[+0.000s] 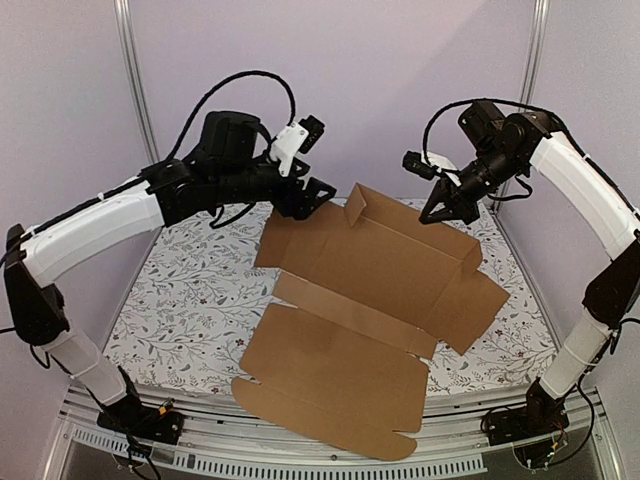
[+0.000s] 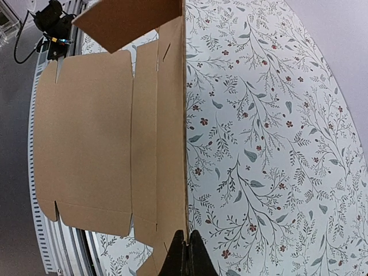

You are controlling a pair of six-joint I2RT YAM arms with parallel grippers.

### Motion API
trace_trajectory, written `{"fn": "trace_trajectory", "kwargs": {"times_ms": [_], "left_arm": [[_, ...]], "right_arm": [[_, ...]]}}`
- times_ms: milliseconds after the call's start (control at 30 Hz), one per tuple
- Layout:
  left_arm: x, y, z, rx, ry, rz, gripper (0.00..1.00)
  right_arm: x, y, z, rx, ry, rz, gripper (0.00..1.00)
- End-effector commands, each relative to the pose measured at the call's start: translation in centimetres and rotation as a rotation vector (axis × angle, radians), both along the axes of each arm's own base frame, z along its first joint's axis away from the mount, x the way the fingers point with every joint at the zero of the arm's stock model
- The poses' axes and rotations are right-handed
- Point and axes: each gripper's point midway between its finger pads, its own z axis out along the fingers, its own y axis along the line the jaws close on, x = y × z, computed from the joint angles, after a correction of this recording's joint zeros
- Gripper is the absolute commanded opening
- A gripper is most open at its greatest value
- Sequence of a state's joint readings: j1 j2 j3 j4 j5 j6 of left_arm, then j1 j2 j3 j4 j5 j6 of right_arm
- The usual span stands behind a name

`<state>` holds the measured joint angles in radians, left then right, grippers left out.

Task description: Fold the paper box

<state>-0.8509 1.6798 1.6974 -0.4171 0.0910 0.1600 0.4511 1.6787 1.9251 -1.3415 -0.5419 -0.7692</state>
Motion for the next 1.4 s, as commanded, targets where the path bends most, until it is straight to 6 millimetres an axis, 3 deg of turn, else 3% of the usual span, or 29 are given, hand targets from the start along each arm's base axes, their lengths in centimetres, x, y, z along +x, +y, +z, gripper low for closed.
{"fn": "trace_trajectory", "kwargs": {"times_ms": [0,167,233,367,700,800,900,1000,1200,1367], "left_arm": [[-0.6,9.0,1.7,-0.210,-0.050,0.391,0.84],[-2.7,13.6,-6.3,-0.171,0.084,0.513,0.88],[-3.0,14.1,-9.7,-0.163,0.165,0.541,0.88],[-2.4,14.4,-13.1,-0.193,0.297,0.637,0.88],[-2.3,13.2,-16.6,-0.218,0.389,0.583,0.88],[-1.3,13.9,-17.7,-0.236,0.387,0.595,0.87],[-0.2,14.3,-18.8,-0.283,0.398,0.574,0.80],[0.7,13.0,-19.0,-0.334,0.416,0.474,0.76],[1.2,9.7,-19.4,-0.330,0.491,0.337,0.76],[1.0,8.3,-19.0,-0.383,0.503,0.256,0.63]], "right_arm": [[0.4,-0.2,0.4,-0.005,-0.013,-0.040,0.00],[0.9,-0.3,0.6,0.002,-0.012,-0.087,0.00],[1.2,-0.2,0.8,0.009,-0.014,-0.109,0.00],[2.0,-0.5,0.9,0.003,-0.026,-0.163,0.00],[1.9,-0.7,1.2,0.007,-0.014,-0.191,0.00],[1.6,-0.4,1.8,0.033,-0.005,-0.186,0.00],[1.9,-0.3,2.5,0.050,-0.012,-0.208,0.00],[2.4,-0.4,3.3,0.071,-0.011,-0.246,0.00],[2.7,-0.5,3.6,0.069,-0.015,-0.269,0.00],[2.6,-0.7,3.7,0.072,-0.020,-0.272,0.00]]}}
